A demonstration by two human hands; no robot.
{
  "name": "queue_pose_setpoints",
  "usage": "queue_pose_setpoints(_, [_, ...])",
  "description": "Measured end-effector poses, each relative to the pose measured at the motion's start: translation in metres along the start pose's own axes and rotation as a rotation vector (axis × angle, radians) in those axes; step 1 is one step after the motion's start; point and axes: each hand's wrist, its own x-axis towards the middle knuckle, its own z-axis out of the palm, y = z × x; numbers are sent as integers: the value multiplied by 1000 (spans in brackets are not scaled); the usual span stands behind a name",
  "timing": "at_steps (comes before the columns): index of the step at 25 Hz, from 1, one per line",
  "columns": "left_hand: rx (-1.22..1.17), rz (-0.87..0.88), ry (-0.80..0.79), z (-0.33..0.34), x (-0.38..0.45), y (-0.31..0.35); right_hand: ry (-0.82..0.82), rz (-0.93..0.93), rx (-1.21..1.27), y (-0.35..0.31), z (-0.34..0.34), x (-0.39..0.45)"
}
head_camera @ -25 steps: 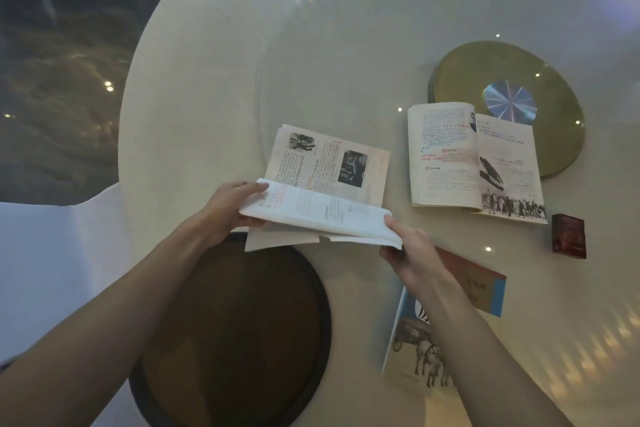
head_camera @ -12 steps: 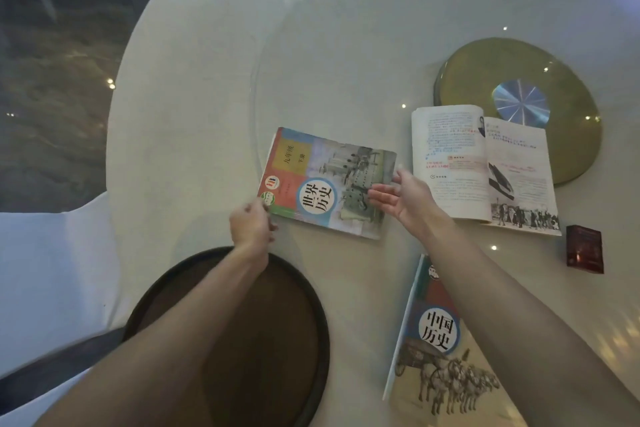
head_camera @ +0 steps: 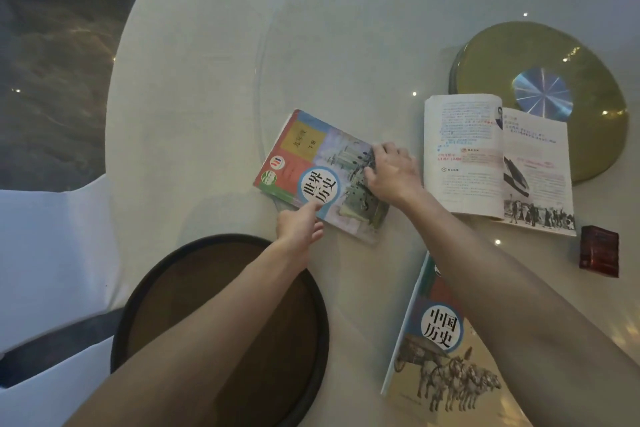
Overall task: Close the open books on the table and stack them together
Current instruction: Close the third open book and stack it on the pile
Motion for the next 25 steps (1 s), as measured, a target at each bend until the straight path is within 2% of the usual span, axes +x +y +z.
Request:
queue_pose_setpoints(3, [-4,25,40,-1,0,2,35,71,39,5,6,-18])
queue_pose_setpoints(6, [108,97,24,-5,-4,3,16,248,270,15,15,-46])
queue_pose_setpoints(9, [90,181,-90,-8,-13,4,-30,341,485,23,28,-78])
queue_pose_setpoints(13, [51,267,-200,0,-39,12,-42,422,894,32,41,-122])
queue_pose_setpoints(16, [-52,211,-393,11,-64,18,-45,459,1139,38,33,-152])
queue_pose_setpoints(19, [-55,138,-615,23,-94,17,-92,427,1474,49,20,-179])
queue_pose_setpoints(22, [21,97,-712,38,-115,3,-145,378,1801,68,10,-210])
queue_pose_setpoints(25, [84,79,-709,53,-124,-17,51,452,1937,96,8,-240])
